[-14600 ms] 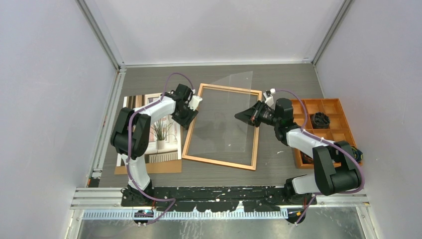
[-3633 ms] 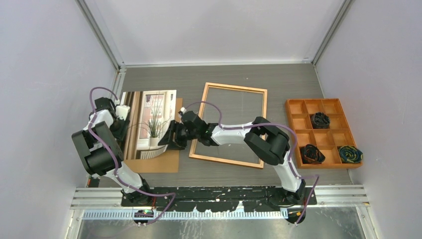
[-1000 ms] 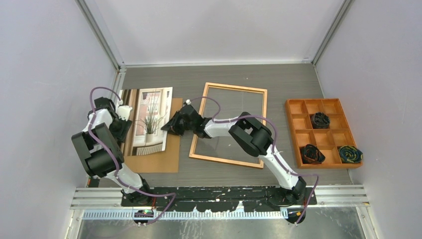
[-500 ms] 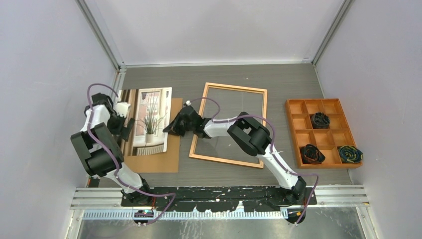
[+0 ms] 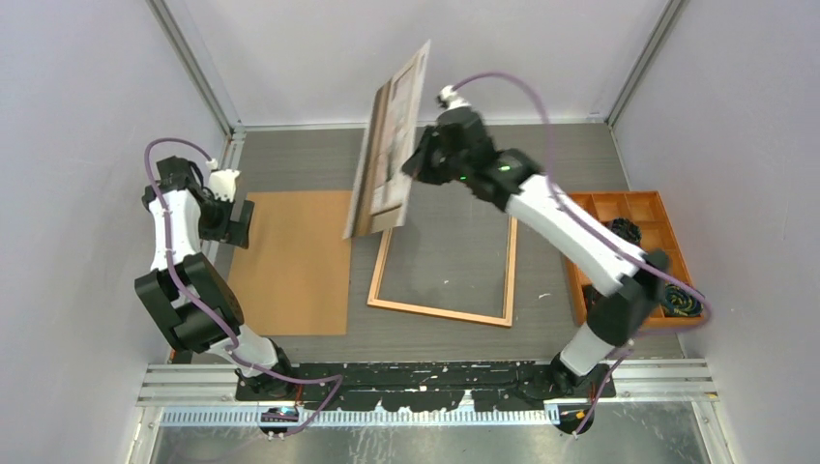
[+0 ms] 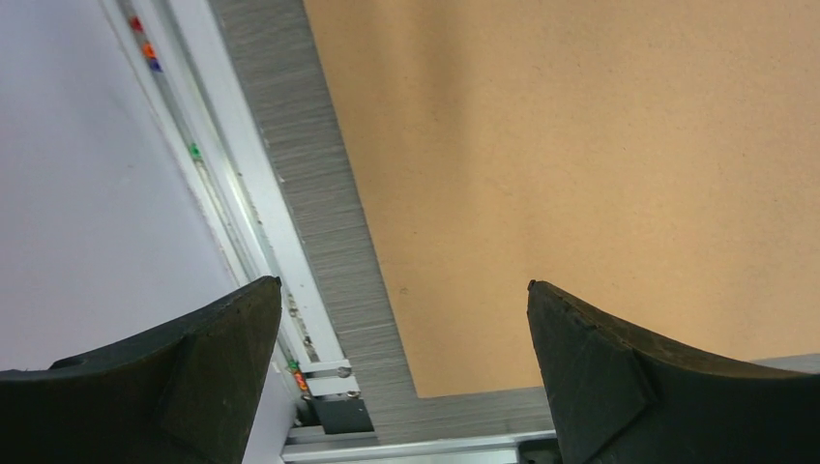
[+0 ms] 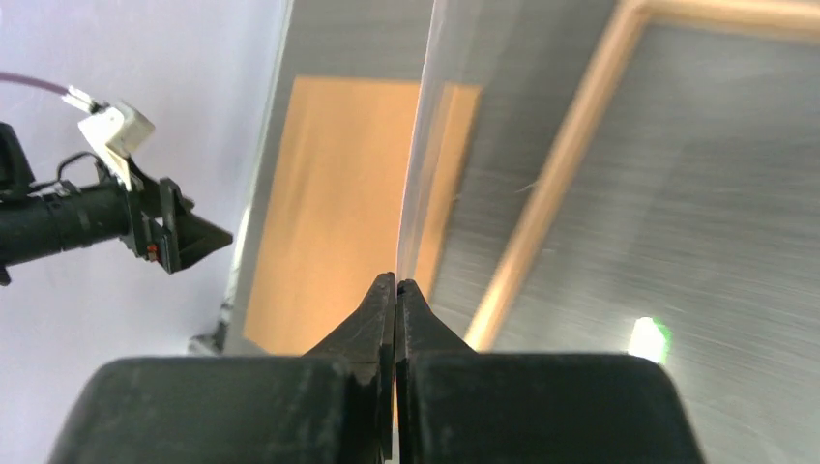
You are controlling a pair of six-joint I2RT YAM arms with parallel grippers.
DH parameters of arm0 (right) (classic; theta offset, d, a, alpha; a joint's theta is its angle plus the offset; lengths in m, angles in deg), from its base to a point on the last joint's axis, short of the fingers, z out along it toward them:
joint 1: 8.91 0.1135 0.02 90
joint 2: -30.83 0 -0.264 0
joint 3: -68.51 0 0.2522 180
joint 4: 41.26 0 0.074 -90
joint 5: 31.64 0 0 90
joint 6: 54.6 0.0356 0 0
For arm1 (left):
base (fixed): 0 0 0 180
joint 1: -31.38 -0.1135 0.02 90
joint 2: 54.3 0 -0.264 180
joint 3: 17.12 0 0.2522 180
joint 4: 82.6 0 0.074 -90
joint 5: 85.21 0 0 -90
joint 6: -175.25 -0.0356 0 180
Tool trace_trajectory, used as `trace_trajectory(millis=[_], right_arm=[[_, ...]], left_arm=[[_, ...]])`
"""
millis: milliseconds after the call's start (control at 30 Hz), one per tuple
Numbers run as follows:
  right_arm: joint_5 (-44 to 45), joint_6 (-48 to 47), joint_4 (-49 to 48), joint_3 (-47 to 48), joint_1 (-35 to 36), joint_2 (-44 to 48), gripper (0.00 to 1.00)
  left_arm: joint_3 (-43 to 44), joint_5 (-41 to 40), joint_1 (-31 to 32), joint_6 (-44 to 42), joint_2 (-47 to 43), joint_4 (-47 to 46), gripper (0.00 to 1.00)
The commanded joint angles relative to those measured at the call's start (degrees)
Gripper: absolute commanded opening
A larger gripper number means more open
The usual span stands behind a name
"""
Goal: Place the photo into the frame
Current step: Pick up the photo at the center of the board, then turn over the photo from the photo frame.
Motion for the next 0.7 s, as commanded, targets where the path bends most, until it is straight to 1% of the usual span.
trace_trajectory(millis=[0, 67, 133, 233, 300, 367, 500, 567, 667], right_arm=[[22.06, -14.69, 34.52, 10.11, 0.57, 11.56, 0.01], [26.06, -15.38, 39.47, 10.92, 0.98, 17.94, 0.01], [28.24, -15.67, 43.82, 11.86, 1.04, 21.2, 0.01], [29.86, -15.46, 51.53, 15.64, 1.57, 21.48, 0.01], [30.41, -14.8, 56.68, 18.2, 2.84, 18.46, 0.01], [33.36, -13.45, 62.72, 19.89, 5.82, 14.0, 0.01], [39.53, -11.74, 69.94, 18.25, 11.06, 5.44, 0.01], [40.41, -11.14, 71.7, 17.5, 12.88, 1.2, 0.01], [38.25, -8.96, 69.35, 17.38, 14.57, -4.18, 0.01]], left_arm=[[-2.37, 2.17, -0.5, 1.87, 0.4, 0.22, 1.0], [-3.63, 2.49, -0.48, 1.85, 0.39, -0.84, 1.0], [-4.53, 2.86, -0.44, 2.11, 0.58, -1.45, 1.0], [-4.91, 3.63, -0.41, 2.5, 0.85, -1.54, 1.0], [-5.3, 4.31, -0.4, 2.53, 0.4, -1.55, 1.0], [-5.91, 5.16, -0.45, 2.27, -0.44, -1.54, 1.0], [-6.23, 5.59, -0.37, 1.56, -1.75, -1.18, 1.0], [-6.46, 5.08, -0.32, 1.27, -1.89, -1.47, 1.0], [-7.1, 4.38, -0.36, 1.14, -1.92, -2.0, 1.0]])
